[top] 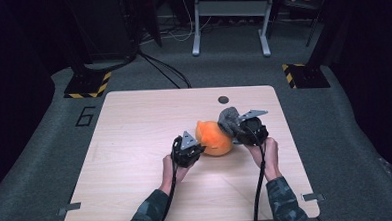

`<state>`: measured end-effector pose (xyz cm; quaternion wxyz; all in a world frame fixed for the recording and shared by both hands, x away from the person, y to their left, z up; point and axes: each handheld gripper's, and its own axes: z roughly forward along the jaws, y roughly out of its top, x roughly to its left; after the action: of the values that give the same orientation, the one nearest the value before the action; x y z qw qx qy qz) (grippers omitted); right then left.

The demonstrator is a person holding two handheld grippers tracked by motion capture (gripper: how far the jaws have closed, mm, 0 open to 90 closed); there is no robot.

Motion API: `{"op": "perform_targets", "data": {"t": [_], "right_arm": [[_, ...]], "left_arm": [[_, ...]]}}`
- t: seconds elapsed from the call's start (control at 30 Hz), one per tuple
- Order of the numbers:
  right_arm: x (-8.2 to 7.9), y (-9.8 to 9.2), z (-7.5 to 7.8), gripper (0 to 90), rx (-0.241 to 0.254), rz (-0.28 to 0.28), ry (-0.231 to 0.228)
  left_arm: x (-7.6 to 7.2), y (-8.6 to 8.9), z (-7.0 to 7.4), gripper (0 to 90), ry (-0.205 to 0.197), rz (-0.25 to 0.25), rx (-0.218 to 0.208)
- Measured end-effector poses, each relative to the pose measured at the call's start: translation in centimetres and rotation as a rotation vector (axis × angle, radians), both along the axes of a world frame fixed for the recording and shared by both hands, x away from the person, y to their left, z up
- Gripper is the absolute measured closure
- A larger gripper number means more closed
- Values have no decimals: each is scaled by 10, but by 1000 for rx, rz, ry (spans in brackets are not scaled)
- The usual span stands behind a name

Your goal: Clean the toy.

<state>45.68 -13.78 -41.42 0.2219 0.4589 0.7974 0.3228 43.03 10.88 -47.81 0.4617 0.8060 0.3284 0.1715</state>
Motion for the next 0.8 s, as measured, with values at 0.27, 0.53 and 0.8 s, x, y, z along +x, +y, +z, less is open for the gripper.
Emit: {"op": "perform_targets", "data": {"t": [0.27,0.53,0.8], "right_arm": [[-14,23,27,695,-21,107,-44],[-8,64,14,695,-134,205,-24],[-4,53,6,695,-120,179,-3]], "left_arm": [[-1,1,14,841,49,-2,-40],[1,2,10,831,43,14,-22],[2,7,5,829,49,35,-45]]}}
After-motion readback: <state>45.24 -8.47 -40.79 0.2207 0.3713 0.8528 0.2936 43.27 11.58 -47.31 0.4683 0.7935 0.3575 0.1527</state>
